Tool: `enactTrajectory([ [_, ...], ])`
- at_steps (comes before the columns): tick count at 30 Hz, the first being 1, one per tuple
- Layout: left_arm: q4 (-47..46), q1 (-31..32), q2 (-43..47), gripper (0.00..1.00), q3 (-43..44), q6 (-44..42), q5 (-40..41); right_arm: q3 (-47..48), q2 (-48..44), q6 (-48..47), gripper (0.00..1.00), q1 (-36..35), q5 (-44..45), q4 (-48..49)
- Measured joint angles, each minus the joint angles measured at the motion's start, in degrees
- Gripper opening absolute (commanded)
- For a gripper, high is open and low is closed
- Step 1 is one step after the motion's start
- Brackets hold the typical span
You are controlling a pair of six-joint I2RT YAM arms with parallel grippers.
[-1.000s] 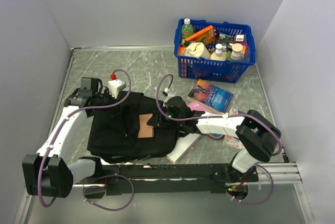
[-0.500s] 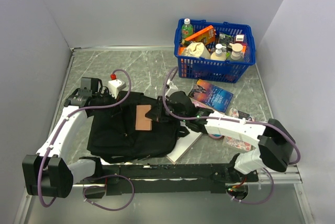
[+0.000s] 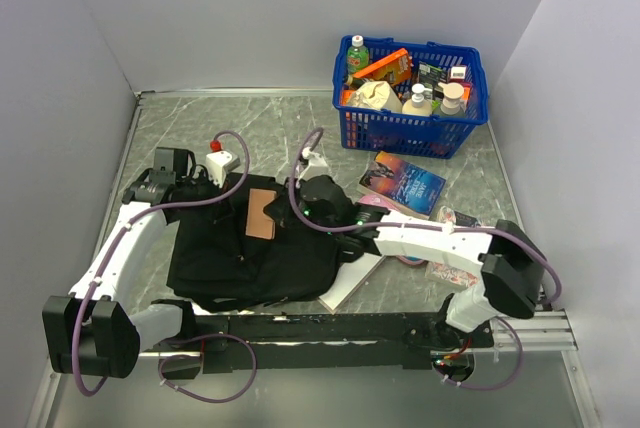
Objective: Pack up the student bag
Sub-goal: Pick up the personal item from the student bag, then place the personal item in the student bag.
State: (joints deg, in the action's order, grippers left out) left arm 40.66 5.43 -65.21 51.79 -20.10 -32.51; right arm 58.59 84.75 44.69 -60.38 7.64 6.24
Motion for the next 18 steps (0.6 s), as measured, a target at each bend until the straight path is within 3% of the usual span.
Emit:
enactTrajectory([
  [8, 1.46, 0.0, 0.0, 0.01, 1.64, 1.44, -0.66, 6.84, 9.11, -2.93, 0.05, -3.15, 4.98, -1.33],
  [18, 2.19, -0.07, 0.0, 0.01, 1.73, 1.49, -0.63, 6.54, 10.23, -5.9, 0.05, -5.31, 9.2, -2.23],
])
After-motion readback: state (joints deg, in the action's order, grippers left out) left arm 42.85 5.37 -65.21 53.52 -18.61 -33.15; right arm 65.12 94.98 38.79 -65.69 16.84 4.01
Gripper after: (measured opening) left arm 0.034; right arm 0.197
